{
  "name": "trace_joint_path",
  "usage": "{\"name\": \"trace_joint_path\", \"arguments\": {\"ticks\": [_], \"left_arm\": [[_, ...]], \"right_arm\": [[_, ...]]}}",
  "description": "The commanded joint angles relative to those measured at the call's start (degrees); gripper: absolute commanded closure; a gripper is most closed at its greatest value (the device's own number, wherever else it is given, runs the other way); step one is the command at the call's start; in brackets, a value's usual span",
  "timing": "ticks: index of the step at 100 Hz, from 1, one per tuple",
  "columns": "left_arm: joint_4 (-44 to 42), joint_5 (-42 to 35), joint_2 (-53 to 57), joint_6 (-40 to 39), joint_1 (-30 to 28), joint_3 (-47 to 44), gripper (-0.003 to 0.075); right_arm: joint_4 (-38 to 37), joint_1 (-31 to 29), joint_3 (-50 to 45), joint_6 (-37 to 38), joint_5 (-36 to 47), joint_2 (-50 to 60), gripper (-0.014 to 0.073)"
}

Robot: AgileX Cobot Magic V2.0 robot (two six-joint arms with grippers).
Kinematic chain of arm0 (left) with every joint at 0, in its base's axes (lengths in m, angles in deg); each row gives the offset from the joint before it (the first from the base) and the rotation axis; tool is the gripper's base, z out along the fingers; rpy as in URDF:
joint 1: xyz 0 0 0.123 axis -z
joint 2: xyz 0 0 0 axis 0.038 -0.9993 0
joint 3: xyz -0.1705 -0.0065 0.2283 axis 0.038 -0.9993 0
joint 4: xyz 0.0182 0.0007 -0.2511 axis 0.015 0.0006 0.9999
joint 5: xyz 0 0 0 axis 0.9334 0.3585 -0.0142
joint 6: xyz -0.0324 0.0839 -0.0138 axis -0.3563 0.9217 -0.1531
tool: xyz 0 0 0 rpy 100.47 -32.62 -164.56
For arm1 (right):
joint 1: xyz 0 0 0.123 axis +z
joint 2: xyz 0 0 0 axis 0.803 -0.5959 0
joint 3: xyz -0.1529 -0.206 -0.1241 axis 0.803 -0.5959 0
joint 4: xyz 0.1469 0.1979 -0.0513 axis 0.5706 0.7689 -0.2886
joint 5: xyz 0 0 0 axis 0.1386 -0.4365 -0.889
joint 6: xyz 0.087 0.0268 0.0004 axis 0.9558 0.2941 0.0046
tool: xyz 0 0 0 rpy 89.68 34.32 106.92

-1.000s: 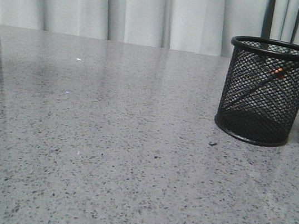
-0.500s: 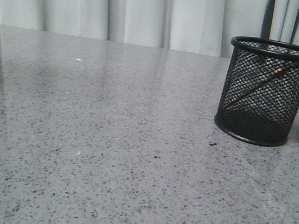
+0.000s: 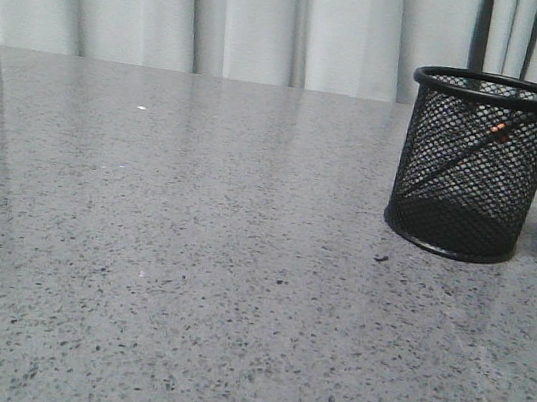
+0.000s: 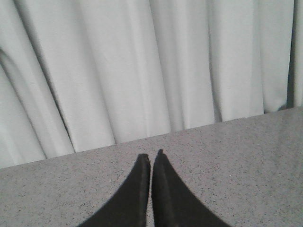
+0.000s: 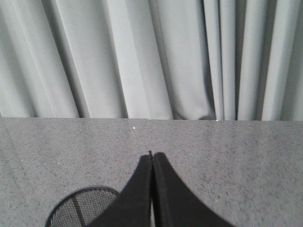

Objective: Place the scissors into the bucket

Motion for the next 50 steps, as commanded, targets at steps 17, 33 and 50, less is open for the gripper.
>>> {"name": "trace_joint_path", "arguments": {"ticks": [17,33,50], "left_arm": [[1.1,-10.0,19.8,-0.1,-0.2,-18.3,0.0741],[0.8,-14.8,26.1,-0.1,-0.2,-23.7,0.0741],[0.8,-15.3,26.7,-0.1,-0.2,-24.0,0.0741]], "right_arm": [[0.4,-0.3,-12.6,-0.6,7.3,13.0,0.0664],[0.4,-0.3,-16.0,-0.6,11.2,16.6,0.0664],[0.4,-0.3,-16.2,-0.6,11.6,16.7,0.0664]]}}
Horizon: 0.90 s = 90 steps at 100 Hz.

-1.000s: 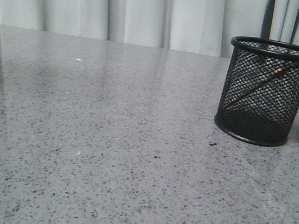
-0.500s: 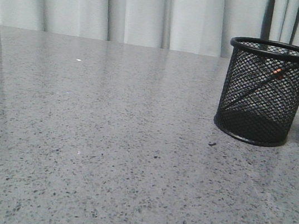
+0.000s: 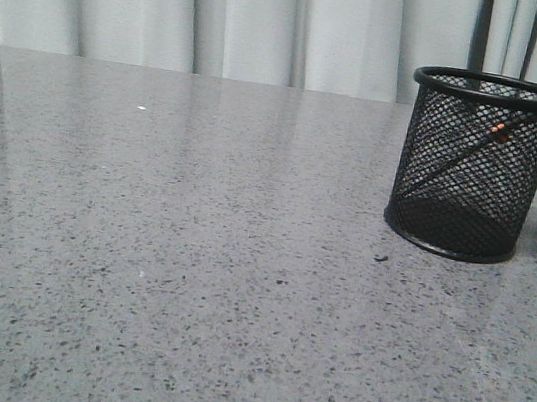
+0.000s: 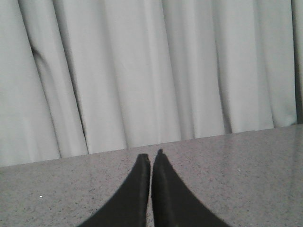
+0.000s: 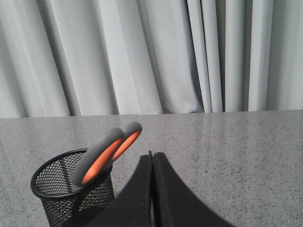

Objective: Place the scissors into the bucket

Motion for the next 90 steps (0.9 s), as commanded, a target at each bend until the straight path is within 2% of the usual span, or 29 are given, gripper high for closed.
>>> {"name": "trace_joint_path", "arguments": {"ticks": [1,90], "left_arm": [[0.6,-5.1,-0.6,-0.1,-0.2,1.4,0.0741],[-0.6,-5.3,-0.6,-0.4,-0.2,0.7,0.0741]], "right_arm": [[0.3,-0.3,1.4,-0.6,5.1,-0.4,0.0664],[0.3,-0.3,1.4,-0.6,5.1,-0.4,0.0664]]}}
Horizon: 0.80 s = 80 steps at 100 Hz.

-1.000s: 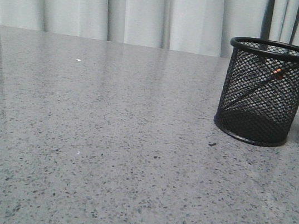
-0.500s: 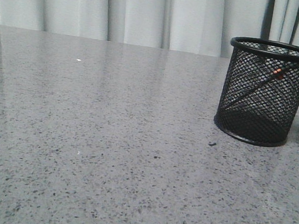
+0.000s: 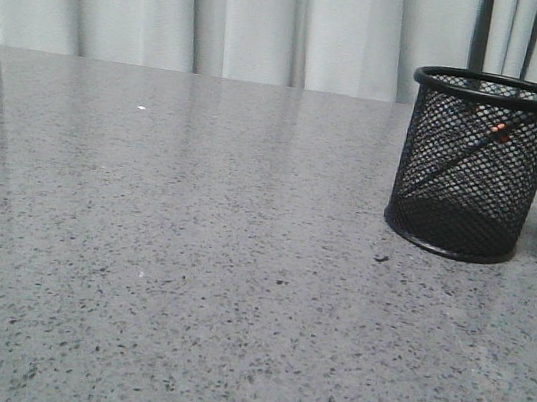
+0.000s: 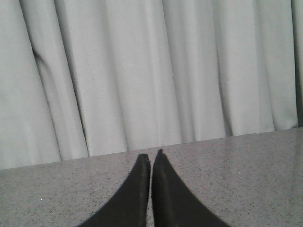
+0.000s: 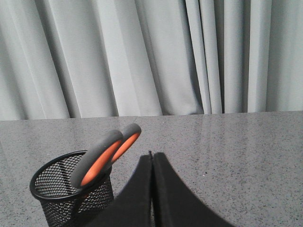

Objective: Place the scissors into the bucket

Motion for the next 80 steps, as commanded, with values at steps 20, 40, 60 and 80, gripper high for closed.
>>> {"name": "trace_joint_path", "arguments": {"ticks": [20,40,60,80], "left_arm": [[-11.3,-7.2,-0.5,-15.7,-1.6,-7.6,0.0741],[-11.7,-8.4,2.5,-16.7,-1.7,-15.9,0.0741],[-7.2,-9.5,5.5,-11.2,-2.2,-18.1,0.0741],[-1.8,-8.9,5.4,-4.8,-2.2,-18.0,0.0741]], "right_arm": [[0.2,-0.3,1.5,-0.6,4.8,-0.4,0.0664],[0.2,-0.3,1.5,-0.6,4.8,-0.4,0.0664],[0.2,-0.3,1.5,-0.6,4.7,-0.4,0.0664],[0.2,-0.3,1.5,-0.6,4.7,-0.4,0.0664]]}}
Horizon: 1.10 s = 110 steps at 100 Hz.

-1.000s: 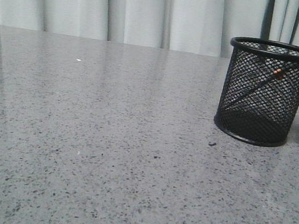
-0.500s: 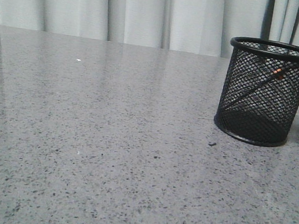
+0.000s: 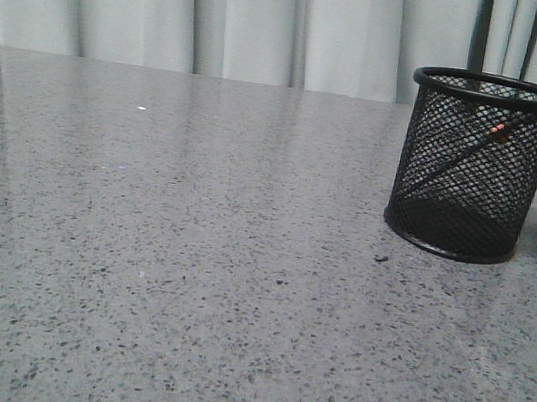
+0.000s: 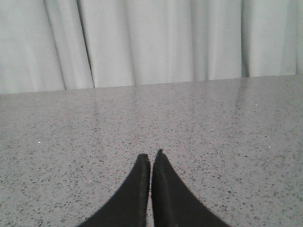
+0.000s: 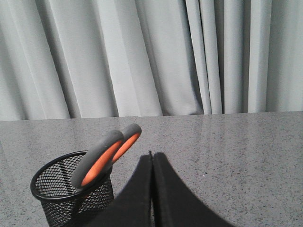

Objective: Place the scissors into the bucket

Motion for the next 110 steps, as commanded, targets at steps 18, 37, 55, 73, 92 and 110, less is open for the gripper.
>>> {"name": "trace_joint_path", "arguments": {"ticks": [18,37,55,73,92,110], "left_arm": [[1.5,-4.3,1.5,1.4,-0.2,-1.0,0.0741],[1.5,-4.3,1.5,1.4,-0.2,-1.0,0.0741],[1.5,-4.3,1.5,1.4,-0.2,-1.0,0.0741],[1.5,-4.3,1.5,1.4,-0.2,-1.0,0.0741],[1.5,-4.3,1.5,1.4,-0.2,-1.0,0.0741],[1.5,-4.3,1.5,1.4,-0.2,-1.0,0.0741]], "right_arm": [[0.2,-0.3,1.5,-0.6,4.6,-0.5,0.0664],[0.2,-0.3,1.5,-0.6,4.6,-0.5,0.0664],[0.2,-0.3,1.5,-0.6,4.6,-0.5,0.0664],[0.2,-0.3,1.5,-0.6,4.7,-0.5,0.0664],[-5.5,-0.4,0.5,0.2,5.3,-0.5,0.0664],[-17.9,-5.3,-8.5,13.3,6.1,0.8,0.0664]]}}
